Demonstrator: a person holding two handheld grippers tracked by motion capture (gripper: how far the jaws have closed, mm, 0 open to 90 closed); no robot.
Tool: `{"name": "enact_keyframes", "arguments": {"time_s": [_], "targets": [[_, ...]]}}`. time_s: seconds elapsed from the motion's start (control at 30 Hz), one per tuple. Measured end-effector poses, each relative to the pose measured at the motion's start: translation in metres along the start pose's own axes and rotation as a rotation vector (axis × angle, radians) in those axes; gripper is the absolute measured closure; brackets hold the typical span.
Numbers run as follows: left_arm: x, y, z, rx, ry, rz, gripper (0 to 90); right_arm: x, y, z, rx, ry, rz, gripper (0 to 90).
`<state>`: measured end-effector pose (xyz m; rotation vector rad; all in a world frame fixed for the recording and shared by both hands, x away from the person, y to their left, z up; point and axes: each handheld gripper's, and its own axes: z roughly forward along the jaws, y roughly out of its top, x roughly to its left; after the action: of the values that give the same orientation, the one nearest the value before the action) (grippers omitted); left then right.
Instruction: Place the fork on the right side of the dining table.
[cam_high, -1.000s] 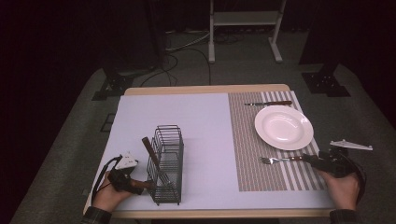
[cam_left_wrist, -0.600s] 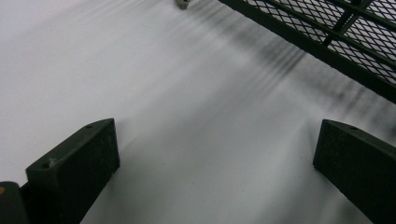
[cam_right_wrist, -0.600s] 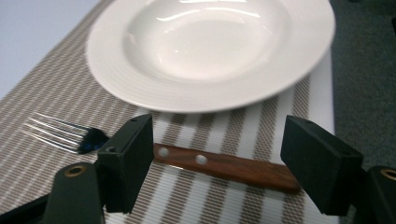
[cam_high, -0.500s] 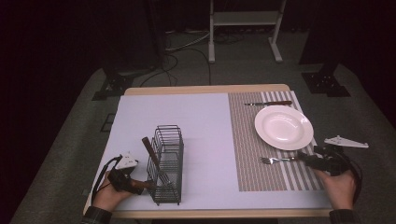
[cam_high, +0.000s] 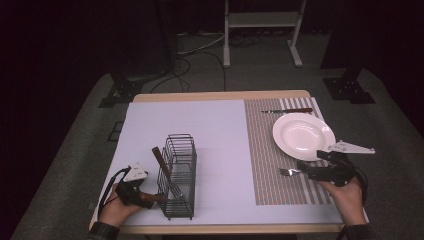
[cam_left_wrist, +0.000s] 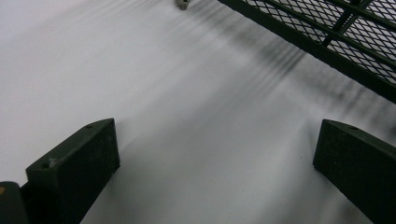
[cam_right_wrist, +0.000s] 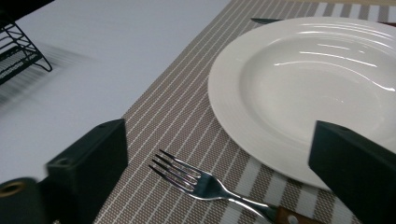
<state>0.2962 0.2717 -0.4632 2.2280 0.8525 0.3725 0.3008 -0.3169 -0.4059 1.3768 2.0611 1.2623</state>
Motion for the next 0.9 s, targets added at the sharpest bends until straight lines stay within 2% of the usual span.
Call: {"name": "enact_keyframes", "arguments": {"time_s": [0.33,0.9], "targets": [[0.000,0.000,0.000,0.001,0.001,0.002,0.0,0.030,0.007,0.021,-0.005,0.040,-0.091,1.5],[0.000,0.000,0.000,0.000,0.001,0.001,0.0,0.081,0.014,0.056,0.032,0.134,-0.198,1.5]]}}
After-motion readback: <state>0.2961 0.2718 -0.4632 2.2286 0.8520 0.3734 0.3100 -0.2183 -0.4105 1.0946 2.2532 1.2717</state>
